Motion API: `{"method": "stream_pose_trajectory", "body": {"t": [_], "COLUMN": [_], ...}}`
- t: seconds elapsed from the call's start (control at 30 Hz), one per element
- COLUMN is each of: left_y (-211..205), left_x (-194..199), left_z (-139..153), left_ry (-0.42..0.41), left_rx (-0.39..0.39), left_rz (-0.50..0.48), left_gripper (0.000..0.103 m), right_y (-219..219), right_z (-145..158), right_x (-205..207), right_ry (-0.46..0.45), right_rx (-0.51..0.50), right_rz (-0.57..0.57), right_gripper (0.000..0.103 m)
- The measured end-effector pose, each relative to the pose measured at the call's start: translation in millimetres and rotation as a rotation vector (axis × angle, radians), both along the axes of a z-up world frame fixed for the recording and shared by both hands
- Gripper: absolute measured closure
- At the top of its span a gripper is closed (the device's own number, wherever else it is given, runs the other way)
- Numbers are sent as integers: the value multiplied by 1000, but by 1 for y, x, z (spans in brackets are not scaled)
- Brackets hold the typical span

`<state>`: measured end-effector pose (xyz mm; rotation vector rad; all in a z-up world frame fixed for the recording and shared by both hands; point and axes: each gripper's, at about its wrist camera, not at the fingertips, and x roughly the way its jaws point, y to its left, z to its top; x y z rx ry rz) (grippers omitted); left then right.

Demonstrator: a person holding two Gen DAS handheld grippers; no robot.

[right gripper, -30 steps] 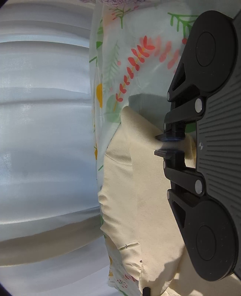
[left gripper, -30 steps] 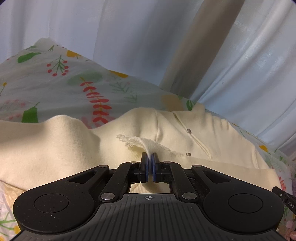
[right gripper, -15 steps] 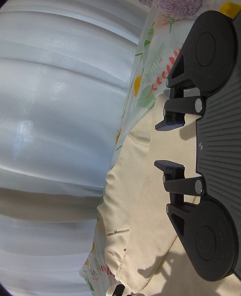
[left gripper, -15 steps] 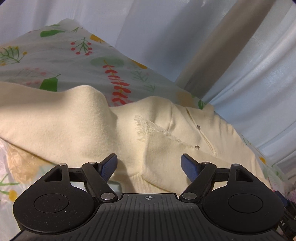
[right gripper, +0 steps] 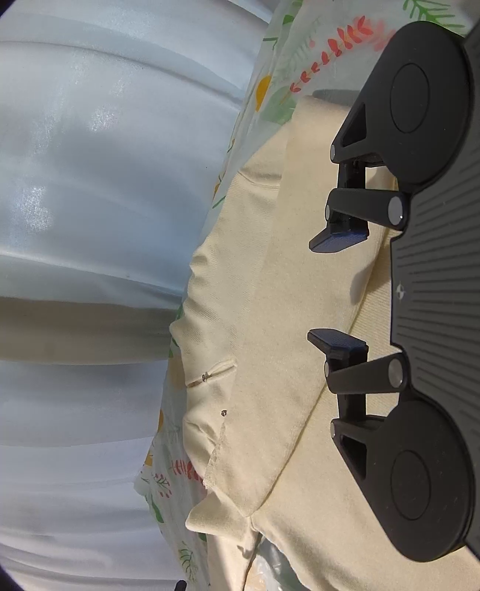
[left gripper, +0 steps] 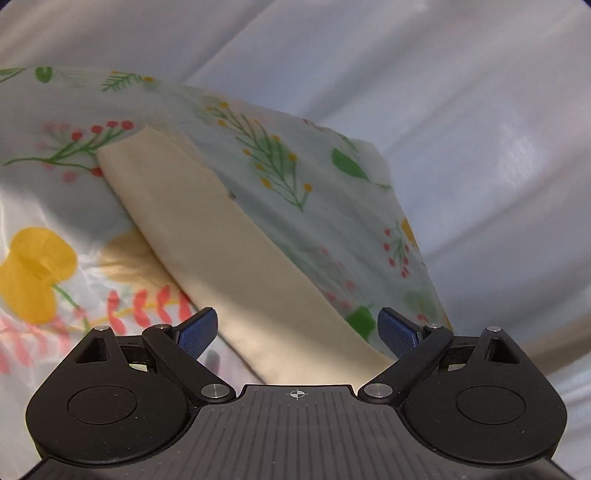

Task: Fold small clothes
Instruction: 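Grasp the other sleeve cuff with the left tool and lift it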

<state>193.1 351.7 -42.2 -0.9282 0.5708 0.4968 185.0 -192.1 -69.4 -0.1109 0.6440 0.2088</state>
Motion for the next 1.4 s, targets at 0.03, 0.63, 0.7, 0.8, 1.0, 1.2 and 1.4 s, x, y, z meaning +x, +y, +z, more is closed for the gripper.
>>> {"method": "stream_pose_trajectory", "body": {"t": [0.03,0.63,0.7,0.8,1.0,1.2,1.4], "left_y": [16,107,105,93,14,-160,-290], "left_x": [-6,-21,-20,-19,-4,23,24], "left_z": [-4,-53,-52,-41,35,97,55], "left_ry": [4,-162,-163,-186,-282,-426,-229], "left_rx": [-9,-229,-201,-132,41,64,32], "left_rz": [51,299,295,287,34,-461,-702], "left_gripper": [6,89,89,91,91,89,59], "right_y": [1,12,7,-3,-24,-42,-52], "right_z": [0,11,11,10,14,34,45], "right_x": [-2,-7,-13,-23,-44,-61,-53], "right_ry": [3,-5,-13,-14,-28,-75,-25], "right_rx": [5,-77,-60,-20,20,93,208], "right_rz": [2,-71,-96,-122,-145,-165,-116], "right_gripper": [57,56,55,54,54,54,50]}}
